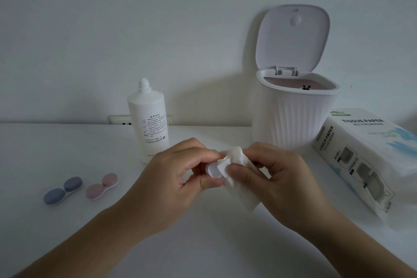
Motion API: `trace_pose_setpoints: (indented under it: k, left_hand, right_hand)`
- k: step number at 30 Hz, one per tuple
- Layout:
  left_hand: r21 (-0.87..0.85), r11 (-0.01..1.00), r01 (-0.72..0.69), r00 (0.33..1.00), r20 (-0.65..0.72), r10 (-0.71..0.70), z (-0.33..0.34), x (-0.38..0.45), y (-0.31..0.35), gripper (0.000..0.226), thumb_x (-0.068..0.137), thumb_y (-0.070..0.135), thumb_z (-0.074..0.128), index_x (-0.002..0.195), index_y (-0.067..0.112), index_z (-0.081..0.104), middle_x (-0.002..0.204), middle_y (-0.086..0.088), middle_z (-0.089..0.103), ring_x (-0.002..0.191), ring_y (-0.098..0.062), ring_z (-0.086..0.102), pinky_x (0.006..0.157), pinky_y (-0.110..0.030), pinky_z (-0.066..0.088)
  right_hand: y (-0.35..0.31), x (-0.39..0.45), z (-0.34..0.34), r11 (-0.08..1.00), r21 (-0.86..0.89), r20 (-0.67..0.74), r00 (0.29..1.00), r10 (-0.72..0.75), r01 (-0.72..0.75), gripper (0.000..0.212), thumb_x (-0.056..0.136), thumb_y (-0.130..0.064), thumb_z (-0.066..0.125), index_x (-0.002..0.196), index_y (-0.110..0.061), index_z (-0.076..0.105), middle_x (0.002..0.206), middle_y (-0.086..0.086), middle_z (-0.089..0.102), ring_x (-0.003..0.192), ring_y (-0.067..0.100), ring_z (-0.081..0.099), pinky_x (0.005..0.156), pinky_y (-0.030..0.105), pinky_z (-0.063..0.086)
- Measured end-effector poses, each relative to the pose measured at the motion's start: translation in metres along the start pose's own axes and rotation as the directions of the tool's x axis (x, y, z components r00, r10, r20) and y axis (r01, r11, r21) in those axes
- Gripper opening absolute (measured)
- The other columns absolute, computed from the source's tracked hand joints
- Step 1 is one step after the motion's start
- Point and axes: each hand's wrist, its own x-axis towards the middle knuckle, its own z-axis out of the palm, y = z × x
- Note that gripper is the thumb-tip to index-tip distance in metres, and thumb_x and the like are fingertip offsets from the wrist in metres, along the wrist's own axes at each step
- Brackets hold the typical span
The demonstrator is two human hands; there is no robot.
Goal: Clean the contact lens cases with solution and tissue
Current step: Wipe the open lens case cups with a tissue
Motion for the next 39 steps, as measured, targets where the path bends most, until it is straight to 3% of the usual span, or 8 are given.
trace_pose_setpoints:
  k: [8,15,20,25,28,33,36,39]
  left_hand:
    - [-0.164,0.956,0.245,0.969,0.071,-0.236,-0.002,0.001,-0.008,0.017,0.089,0.028,0.072,0.1,0.041,0.071,0.087,0.007,0.069,0.08,-0.016,0.07,0.075,-0.025,0.054]
    - [-0.227,0.898,0.378,0.924,0.029,-0.381,-0.005,0.002,-0.02,0.029,0.094,0.021,0.069,0.107,0.046,0.069,0.074,0.018,0.063,0.067,0.0,0.06,0.067,-0.009,0.043]
    - [-0.246,0.878,0.41,0.909,0.035,-0.415,-0.004,0.001,-0.025,0.03,0.094,0.022,0.07,0.108,0.048,0.069,0.07,0.016,0.061,0.067,-0.002,0.057,0.067,-0.012,0.045]
    - [-0.306,0.846,0.437,0.892,0.029,-0.451,-0.003,0.002,-0.027,0.02,0.089,0.029,0.076,0.101,0.044,0.074,0.068,0.011,0.06,0.061,-0.001,0.055,0.06,-0.012,0.042]
    - [-0.326,0.838,0.437,0.892,0.042,-0.449,-0.002,0.002,-0.026,0.02,0.084,0.031,0.075,0.098,0.045,0.072,0.075,0.002,0.068,0.064,-0.003,0.062,0.063,-0.014,0.046]
    - [-0.369,0.803,0.468,0.878,0.089,-0.47,0.004,0.002,-0.024,0.021,0.078,0.036,0.073,0.098,0.042,0.073,0.081,-0.003,0.073,0.071,-0.02,0.072,0.071,-0.03,0.055]
    - [-0.41,0.781,0.472,0.877,0.13,-0.462,0.006,0.002,-0.021,0.021,0.077,0.04,0.074,0.099,0.039,0.075,0.085,-0.011,0.072,0.077,-0.029,0.071,0.078,-0.041,0.058]
    - [-0.435,0.771,0.466,0.883,0.173,-0.436,0.007,0.0,-0.017,0.027,0.076,0.048,0.076,0.102,0.037,0.077,0.087,-0.009,0.072,0.073,-0.016,0.063,0.074,-0.032,0.055]
  right_hand:
    - [0.006,0.004,-0.006,0.997,-0.034,-0.046,0.996,-0.07,0.069,0.016,0.094,-0.024,0.068,0.081,-0.019,0.077,0.076,-0.008,0.069,0.072,0.012,0.064,0.062,0.012,0.044]
    - [0.024,0.012,-0.027,0.936,-0.335,-0.168,0.984,0.058,-0.112,0.028,0.089,-0.024,0.068,0.113,-0.035,0.074,0.09,-0.021,0.072,0.087,-0.01,0.064,0.073,0.004,0.049]
    - [0.03,0.016,-0.039,0.853,-0.5,-0.164,0.983,0.079,-0.152,0.023,0.087,-0.008,0.063,0.085,-0.026,0.077,0.085,-0.013,0.064,0.077,0.005,0.061,0.065,0.022,0.047]
    - [0.028,0.013,-0.043,0.642,-0.729,-0.015,0.944,0.331,-0.237,0.016,0.083,-0.037,0.055,0.074,-0.026,0.063,0.085,-0.014,0.054,0.076,0.007,0.053,0.066,0.034,0.052]
    - [0.024,0.013,-0.046,0.589,-0.79,0.137,0.887,0.441,-0.171,0.054,0.066,-0.089,0.042,0.082,-0.039,0.057,0.09,-0.027,0.048,0.083,-0.007,0.046,0.073,0.027,0.048]
    - [0.012,0.013,-0.046,0.787,-0.6,0.145,0.949,0.279,-0.14,0.075,0.05,-0.107,0.033,0.097,-0.053,0.057,0.096,-0.027,0.055,0.093,-0.009,0.052,0.077,0.02,0.047]
    - [0.007,0.009,-0.032,0.944,-0.303,0.113,0.978,0.173,-0.132,0.067,0.058,-0.095,0.052,0.11,-0.055,0.06,0.102,-0.027,0.064,0.098,-0.004,0.06,0.082,0.015,0.05]
    - [0.007,0.006,-0.016,0.979,-0.065,0.122,0.973,0.197,-0.191,0.051,0.066,-0.072,0.065,0.109,-0.045,0.07,0.096,-0.022,0.073,0.092,0.002,0.068,0.089,0.032,0.057]
